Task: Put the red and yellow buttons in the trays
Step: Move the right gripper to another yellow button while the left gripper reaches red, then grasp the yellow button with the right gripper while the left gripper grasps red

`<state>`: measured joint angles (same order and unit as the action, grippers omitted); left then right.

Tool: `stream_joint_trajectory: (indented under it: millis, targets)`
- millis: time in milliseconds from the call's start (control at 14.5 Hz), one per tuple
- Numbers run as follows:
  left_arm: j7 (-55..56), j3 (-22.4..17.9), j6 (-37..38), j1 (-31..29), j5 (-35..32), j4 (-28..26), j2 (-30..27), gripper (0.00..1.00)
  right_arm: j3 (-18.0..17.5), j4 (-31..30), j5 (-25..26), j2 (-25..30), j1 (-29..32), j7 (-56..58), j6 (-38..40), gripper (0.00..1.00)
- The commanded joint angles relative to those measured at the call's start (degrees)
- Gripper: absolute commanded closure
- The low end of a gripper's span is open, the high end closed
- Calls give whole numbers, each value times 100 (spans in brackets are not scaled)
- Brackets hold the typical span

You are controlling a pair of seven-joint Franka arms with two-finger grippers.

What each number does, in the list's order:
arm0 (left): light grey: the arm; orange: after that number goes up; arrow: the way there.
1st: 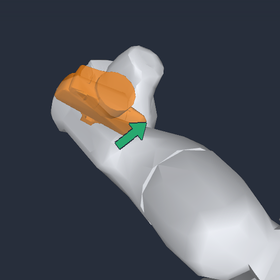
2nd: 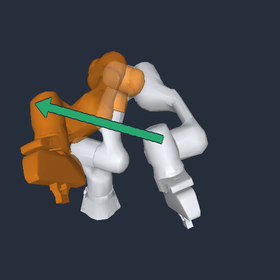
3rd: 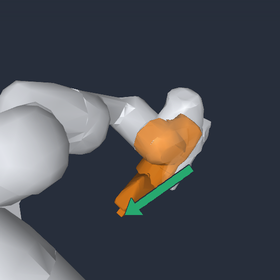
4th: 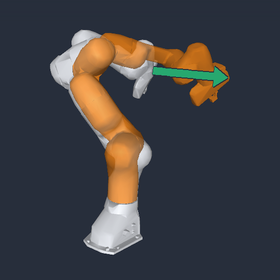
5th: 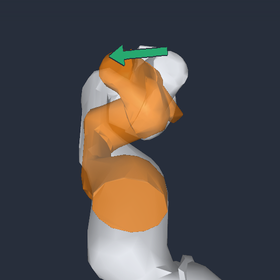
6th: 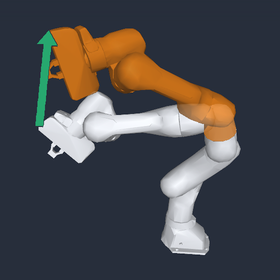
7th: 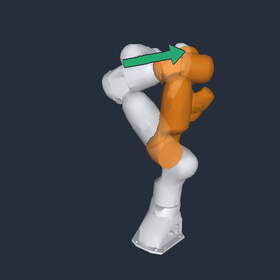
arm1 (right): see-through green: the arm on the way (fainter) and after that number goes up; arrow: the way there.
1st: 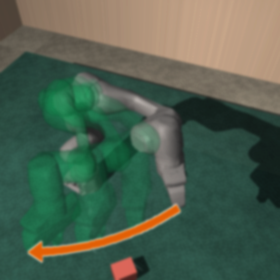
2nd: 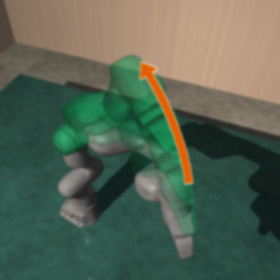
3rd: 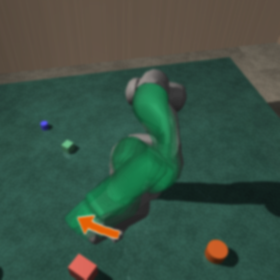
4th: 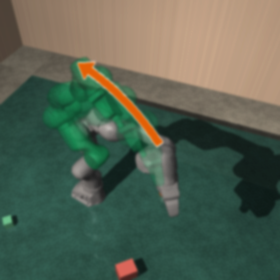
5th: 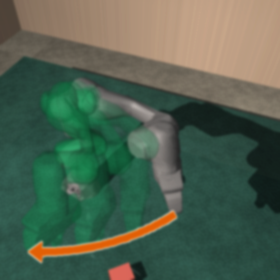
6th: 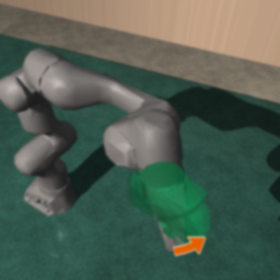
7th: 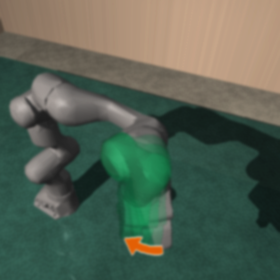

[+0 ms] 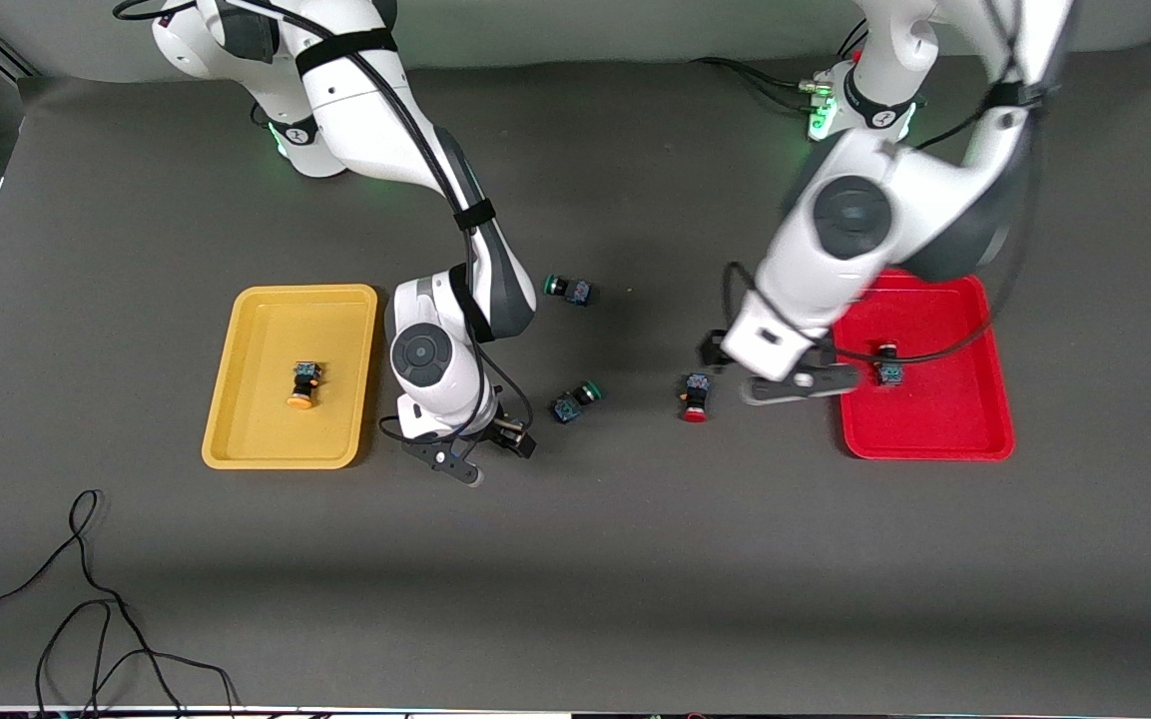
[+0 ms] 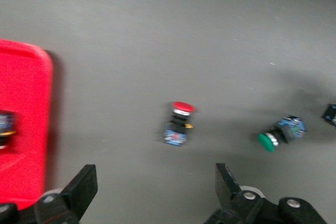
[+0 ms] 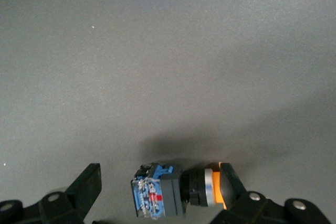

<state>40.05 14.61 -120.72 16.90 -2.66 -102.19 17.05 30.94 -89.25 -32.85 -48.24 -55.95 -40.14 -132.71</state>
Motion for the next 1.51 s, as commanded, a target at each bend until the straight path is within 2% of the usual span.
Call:
stream_joint_trajectory:
  millis: [0, 206, 550, 619, 756, 825, 894, 1169, 1306, 1444]
  targets:
    - [117, -108, -626, 190, -278, 156, 788, 0, 43, 74, 138, -10, -21, 85, 175, 0]
    - [117, -116, -1207, 217, -647, 129, 1519, 0, 35, 13, 235, -19, -73, 340, 254, 0]
    - [126, -116, -1428, 313, -657, 103, 1986, 2, 35, 4, 235, -98, -153, 340, 245, 0]
    - [126, -116, -1420, 314, -657, 103, 2004, 19, 35, -5, 244, -124, -170, 340, 245, 0]
    - [248, -116, -1420, 314, -648, 103, 2004, 84, 35, -58, 252, -177, -232, 349, 245, 0]
    - [275, -116, -1420, 305, -648, 112, 2013, 95, 43, -66, 322, -177, -232, 349, 245, 0]
    - [275, -116, -1420, 305, -648, 112, 2030, 99, 35, -58, 453, -160, -223, 349, 254, 0]
    - [310, -125, -1323, 261, -596, 269, 1969, 100, 61, 65, 621, -89, -223, 349, 552, 0]
    - [380, -125, -773, 226, -543, 454, 1602, 100, 61, 57, 622, -133, -223, 331, 544, 0]
    - [337, -108, 271, 121, -237, 900, 1215, 100, 52, 39, 613, -195, -188, 340, 465, 0]
